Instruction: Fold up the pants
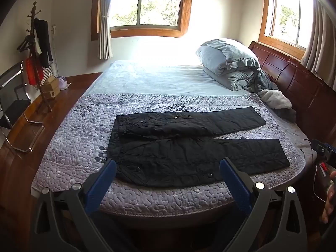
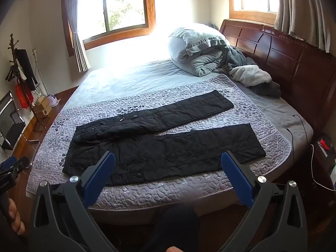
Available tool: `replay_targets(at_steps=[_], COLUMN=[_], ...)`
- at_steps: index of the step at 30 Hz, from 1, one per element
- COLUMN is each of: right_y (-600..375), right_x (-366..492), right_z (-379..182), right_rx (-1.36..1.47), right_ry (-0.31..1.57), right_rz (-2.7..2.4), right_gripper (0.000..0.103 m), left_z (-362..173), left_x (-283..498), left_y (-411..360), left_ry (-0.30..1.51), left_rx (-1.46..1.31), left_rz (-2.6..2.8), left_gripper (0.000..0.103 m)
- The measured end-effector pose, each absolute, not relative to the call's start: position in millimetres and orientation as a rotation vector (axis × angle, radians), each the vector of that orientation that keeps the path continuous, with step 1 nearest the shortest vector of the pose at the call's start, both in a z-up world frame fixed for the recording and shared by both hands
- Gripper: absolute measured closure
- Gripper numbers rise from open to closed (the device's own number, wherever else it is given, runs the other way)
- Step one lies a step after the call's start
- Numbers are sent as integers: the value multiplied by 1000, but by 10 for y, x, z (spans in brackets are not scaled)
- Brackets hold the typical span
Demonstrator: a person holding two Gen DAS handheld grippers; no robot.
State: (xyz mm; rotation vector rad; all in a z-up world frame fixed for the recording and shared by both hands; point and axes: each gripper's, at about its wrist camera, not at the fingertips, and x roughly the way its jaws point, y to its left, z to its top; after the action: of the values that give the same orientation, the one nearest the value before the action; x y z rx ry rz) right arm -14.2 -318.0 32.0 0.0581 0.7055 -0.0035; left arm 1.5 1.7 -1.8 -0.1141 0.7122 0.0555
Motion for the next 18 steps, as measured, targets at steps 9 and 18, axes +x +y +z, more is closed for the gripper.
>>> replay_targets(at_steps=[9,18], right_y=[-3213,-3226], right_x=[-126,-112], right_z=[312,262], right_rx=[63,63], right_ry=[709,712], right_rz=[-3,-1], right_gripper=[2,2], left_z=[-18,-7], left_x=[33,31], left_y=[15,10], left_ry=[720,720], left_rx=[-112,-112], left_rz=[66,75], left_gripper=[4,4])
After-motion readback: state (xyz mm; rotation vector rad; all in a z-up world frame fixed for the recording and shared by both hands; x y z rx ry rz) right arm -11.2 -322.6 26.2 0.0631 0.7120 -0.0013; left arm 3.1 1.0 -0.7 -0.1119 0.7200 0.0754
